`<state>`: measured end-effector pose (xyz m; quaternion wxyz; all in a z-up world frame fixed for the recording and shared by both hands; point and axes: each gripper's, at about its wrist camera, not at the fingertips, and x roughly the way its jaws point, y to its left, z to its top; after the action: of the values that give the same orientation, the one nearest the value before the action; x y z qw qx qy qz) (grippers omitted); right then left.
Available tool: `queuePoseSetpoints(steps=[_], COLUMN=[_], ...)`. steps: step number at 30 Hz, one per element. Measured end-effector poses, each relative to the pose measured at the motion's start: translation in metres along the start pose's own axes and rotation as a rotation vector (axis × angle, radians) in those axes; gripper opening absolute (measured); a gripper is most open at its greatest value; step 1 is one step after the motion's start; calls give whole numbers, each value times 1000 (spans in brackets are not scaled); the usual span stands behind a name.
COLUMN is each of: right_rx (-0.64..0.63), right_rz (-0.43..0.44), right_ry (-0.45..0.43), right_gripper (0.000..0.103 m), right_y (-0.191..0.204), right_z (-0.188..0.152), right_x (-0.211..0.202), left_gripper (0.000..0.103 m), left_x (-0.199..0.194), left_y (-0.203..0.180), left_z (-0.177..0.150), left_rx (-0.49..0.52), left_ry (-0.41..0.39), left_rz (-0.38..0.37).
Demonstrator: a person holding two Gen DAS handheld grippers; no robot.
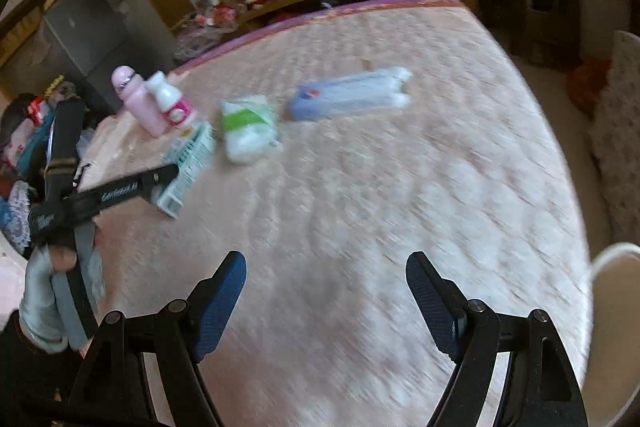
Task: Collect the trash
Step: 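Move both grippers back over the milk carton and tissue pack, then grasp the white milk carton with the left gripper while the right grasps the green-labelled tissue pack, then carry the milk carton and tissue pack with both grippers over the bucket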
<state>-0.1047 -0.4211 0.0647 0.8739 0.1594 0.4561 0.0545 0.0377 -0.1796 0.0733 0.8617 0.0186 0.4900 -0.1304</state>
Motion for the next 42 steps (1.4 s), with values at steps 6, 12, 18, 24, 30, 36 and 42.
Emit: queuePoseSetpoints(steps=[6,12,18,24,30,36,42], right_rx=[-77,-124,-105,-126,-121,-71,-42], right_rz=[74,98,145,161,86,18,-39], right_ry=[-10,16,57,9,-21,-40,-46], right_gripper=[80,80,47,39,39,39,39], right_y=[35,53,51,49,36,16,-2], right_z=[43,85,91,63,28,-9,-35], right_x=[50,103,126,85,31,-10,-34], left_gripper=[56,56,56,51,51,51,51], left_x=[-6,12,32,17,-22,-51,-69], left_y=[4,-1,-5,1,-14,-53,-87], left_z=[2,9,14,0,-29,-59,-81], left_rx=[39,102,127,84,76,121,174], left_ry=[-10,13,23,-2,-41,-76,-104], left_rz=[-57,-79,-27,-73,-106,-124,-121])
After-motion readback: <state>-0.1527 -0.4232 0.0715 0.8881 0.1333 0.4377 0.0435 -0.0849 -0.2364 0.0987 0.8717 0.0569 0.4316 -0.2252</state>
